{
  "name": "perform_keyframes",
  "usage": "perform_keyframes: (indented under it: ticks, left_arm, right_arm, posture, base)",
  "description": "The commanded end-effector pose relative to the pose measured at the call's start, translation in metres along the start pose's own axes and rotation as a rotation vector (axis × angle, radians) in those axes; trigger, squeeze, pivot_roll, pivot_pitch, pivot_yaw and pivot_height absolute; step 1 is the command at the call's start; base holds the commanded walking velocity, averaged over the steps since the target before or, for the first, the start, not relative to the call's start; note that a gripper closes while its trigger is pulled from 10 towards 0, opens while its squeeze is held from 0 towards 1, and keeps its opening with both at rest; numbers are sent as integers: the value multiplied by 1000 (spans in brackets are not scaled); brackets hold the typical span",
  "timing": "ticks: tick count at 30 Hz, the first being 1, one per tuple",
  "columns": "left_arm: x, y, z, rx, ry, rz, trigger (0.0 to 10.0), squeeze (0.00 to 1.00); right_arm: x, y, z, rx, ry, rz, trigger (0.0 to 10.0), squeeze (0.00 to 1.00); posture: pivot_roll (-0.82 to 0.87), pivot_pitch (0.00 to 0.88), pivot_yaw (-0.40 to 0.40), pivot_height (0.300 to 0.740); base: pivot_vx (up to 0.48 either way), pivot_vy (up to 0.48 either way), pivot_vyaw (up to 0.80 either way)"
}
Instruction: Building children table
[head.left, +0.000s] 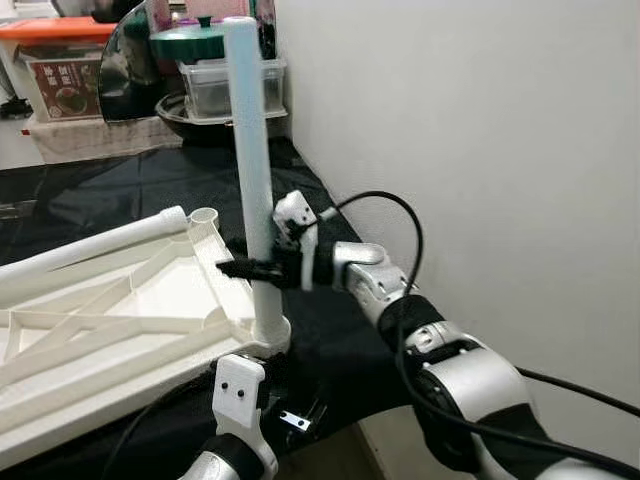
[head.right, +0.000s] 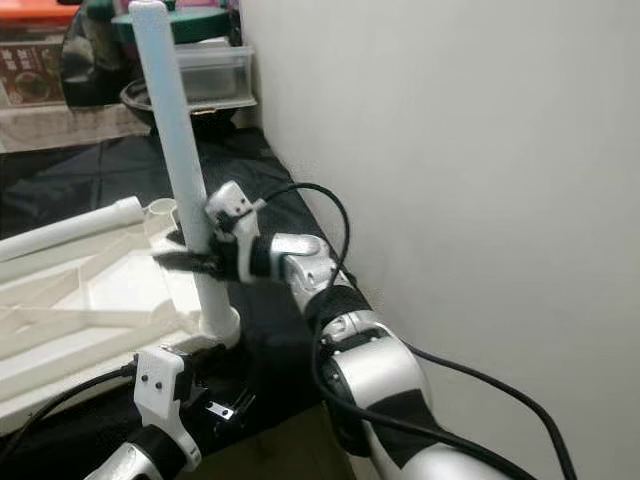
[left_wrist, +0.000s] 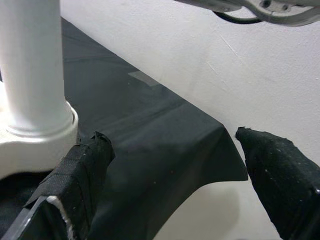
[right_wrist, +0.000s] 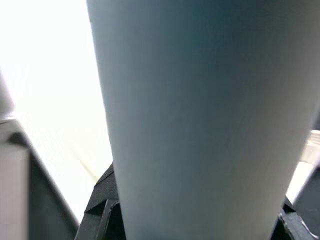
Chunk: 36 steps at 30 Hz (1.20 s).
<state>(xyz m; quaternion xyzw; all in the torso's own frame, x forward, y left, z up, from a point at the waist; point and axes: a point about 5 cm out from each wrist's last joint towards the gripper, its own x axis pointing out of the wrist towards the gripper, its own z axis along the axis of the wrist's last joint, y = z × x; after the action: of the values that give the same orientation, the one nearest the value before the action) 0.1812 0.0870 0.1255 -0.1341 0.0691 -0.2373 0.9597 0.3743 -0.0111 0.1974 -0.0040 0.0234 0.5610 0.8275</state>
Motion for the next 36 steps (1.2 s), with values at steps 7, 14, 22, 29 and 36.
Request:
perform_keyframes:
  ticks: [7,14,22,29,36]
  left_arm:
    - [0,1,-3,9,11,8,10000,0]
    - [1,2,-3,13,13,3,10000,0]
    - [1,3,-3,20,15,8,10000,0]
    - [0,4,-3,23,15,14,10000,0]
    - [1,4,-3,22,15,14,10000,0]
  right_arm:
    - [-23,-40,-6,73,89,-596,0,0]
    - [-76,-72,-22,190,142,-1246,0,0]
    - [-80,-70,-29,325,105,-1413,10000,0]
    - [-57,-60,-22,308,64,-1336,10000,1000]
    - [-50,-56,-21,286,64,-1317,10000,0]
  posture:
    - [32,0,-47,740]
    - [28,0,-41,740]
    - [30,0,-36,740]
    - [30,0,-36,740]
    - [31,0,-39,740]
  base:
    - [0,0,0]
    - [0,0,0]
    - [0,0,0]
    - [0,0,0]
    - [0,0,0]
